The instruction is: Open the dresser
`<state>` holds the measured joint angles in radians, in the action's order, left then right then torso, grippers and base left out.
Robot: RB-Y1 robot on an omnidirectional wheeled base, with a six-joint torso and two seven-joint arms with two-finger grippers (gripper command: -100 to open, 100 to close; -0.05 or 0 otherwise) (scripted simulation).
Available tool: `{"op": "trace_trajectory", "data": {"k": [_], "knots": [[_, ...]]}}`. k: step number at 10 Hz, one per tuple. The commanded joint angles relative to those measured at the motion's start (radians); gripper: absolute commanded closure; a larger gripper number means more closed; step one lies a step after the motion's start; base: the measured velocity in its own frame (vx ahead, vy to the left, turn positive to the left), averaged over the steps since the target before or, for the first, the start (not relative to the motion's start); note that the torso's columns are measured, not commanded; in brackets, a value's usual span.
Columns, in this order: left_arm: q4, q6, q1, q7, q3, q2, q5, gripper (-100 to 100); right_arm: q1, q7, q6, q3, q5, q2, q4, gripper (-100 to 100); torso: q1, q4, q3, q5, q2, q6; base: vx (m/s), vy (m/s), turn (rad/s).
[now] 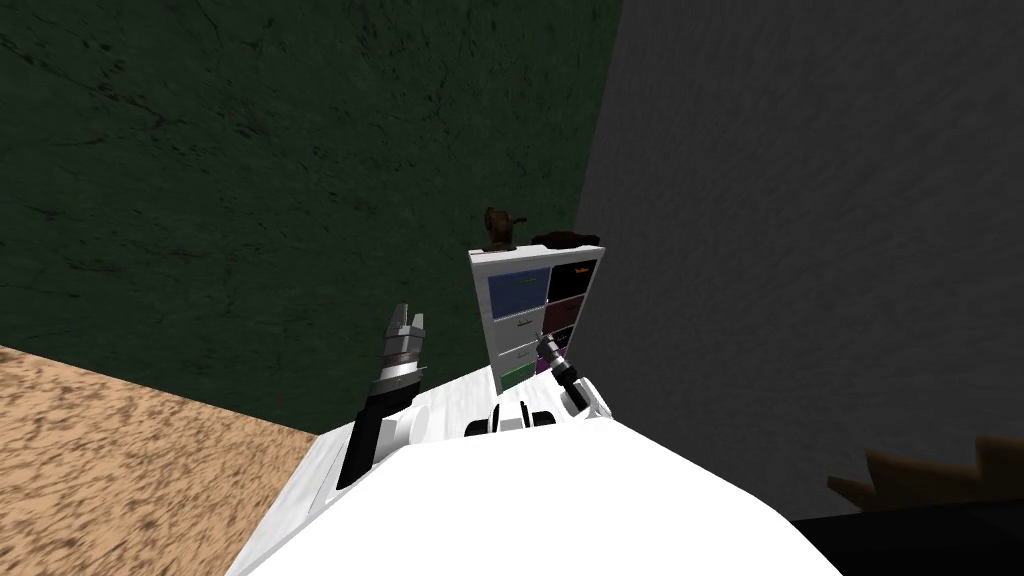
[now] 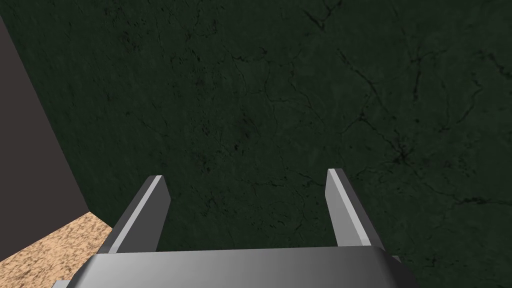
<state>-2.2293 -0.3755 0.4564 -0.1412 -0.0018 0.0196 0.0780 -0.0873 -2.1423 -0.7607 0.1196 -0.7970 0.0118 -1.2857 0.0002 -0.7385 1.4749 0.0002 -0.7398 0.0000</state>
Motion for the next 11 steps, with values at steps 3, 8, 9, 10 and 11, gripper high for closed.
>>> {"op": "trace_trajectory", "data": {"k": [3, 8, 9, 10, 11], "knots": [[0.0, 0.0, 0.001, 0.0, 0.0, 0.0, 0.0, 0, -0.001, -0.004, 0.003, 0.002, -0.001, -0.073, -0.002, -100, 0.001, 0.002, 0.005, 0.0, 0.008, 0.0, 0.0, 0.011, -0.006], [0.0, 0.0, 0.001, 0.0, 0.0, 0.0, 0.0, 0, -0.008, -0.038, 0.008, 0.015, -0.008, -0.178, -0.012, -100, 0.001, 0.0, 0.001, 0.0, 0.001, 0.0, 0.023, 0.049, -0.018], [0.0, 0.0, 0.001, 0.0, 0.0, 0.0, 0.0, 0, -0.013, -0.06, 0.01, 0.023, -0.013, -0.187, -0.02, -100, 0.002, 0.001, 0.001, 0.0, 0.002, 0.0, 0.039, 0.137, -0.055], [0.0, 0.0, 0.001, 0.0, 0.0, 0.0, 0.0, 0, -0.015, -0.073, 0.011, 0.027, -0.016, -0.191, -0.024, -100, 0.004, 0.001, 0.002, 0.001, 0.003, 0.0, 0.053, 0.141, -0.046], [0.0, 0.0, 0.001, 0.0, 0.0, 0.0, 0.0, 0, -0.019, -0.093, 0.013, 0.034, -0.02, -0.197, -0.032, -100, 0.002, 0.001, 0.002, 0.0, 0.003, 0.0, 0.06, 0.141, -0.033]]}}
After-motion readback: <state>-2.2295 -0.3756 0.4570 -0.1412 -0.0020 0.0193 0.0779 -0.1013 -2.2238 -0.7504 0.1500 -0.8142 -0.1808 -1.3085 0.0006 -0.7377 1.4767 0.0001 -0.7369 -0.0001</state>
